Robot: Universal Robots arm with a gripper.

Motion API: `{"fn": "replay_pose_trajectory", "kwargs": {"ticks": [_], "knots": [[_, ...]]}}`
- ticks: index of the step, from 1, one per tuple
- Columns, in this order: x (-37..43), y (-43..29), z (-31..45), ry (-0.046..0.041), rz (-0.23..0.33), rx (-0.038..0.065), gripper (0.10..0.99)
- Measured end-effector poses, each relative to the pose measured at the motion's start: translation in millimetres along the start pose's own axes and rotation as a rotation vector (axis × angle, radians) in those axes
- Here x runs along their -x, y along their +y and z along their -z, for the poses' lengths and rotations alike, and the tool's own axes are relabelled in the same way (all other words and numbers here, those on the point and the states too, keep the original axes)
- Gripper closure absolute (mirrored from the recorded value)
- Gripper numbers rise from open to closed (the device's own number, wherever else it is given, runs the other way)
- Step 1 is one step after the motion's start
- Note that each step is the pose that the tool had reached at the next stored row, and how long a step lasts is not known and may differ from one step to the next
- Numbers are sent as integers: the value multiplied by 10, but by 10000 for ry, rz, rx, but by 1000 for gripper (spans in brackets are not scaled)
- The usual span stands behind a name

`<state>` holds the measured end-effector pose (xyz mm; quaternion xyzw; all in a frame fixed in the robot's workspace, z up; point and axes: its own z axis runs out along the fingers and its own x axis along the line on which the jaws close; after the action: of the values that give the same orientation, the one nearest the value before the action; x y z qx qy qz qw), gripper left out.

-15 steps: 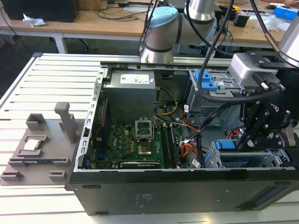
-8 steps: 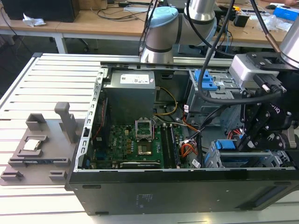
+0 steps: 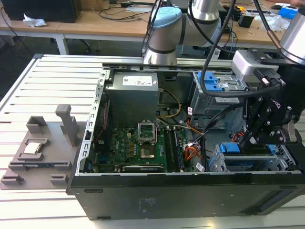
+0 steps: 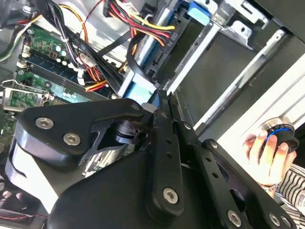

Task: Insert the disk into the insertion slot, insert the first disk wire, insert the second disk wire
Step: 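Insert the second disk wire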

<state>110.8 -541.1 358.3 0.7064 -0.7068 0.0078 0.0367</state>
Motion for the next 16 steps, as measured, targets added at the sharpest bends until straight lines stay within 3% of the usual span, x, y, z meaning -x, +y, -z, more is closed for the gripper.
{"fn": "replay_pose_trajectory", "kwargs": {"ticks": [3, 6, 8, 10, 11, 12, 13, 16], "knots": [[62, -1, 4, 0, 18, -1, 937], [63, 0, 4, 0, 18, -1, 925], [63, 0, 4, 1, 18, -1, 804], [88, 0, 5, 35, 17, -1, 804], [140, 0, 9, 180, 12, 0, 804], [177, 0, 10, 265, 15, -1, 804], [192, 0, 11, 314, 26, -2, 804], [203, -1, -27, 631, 185, -14, 804]]}}
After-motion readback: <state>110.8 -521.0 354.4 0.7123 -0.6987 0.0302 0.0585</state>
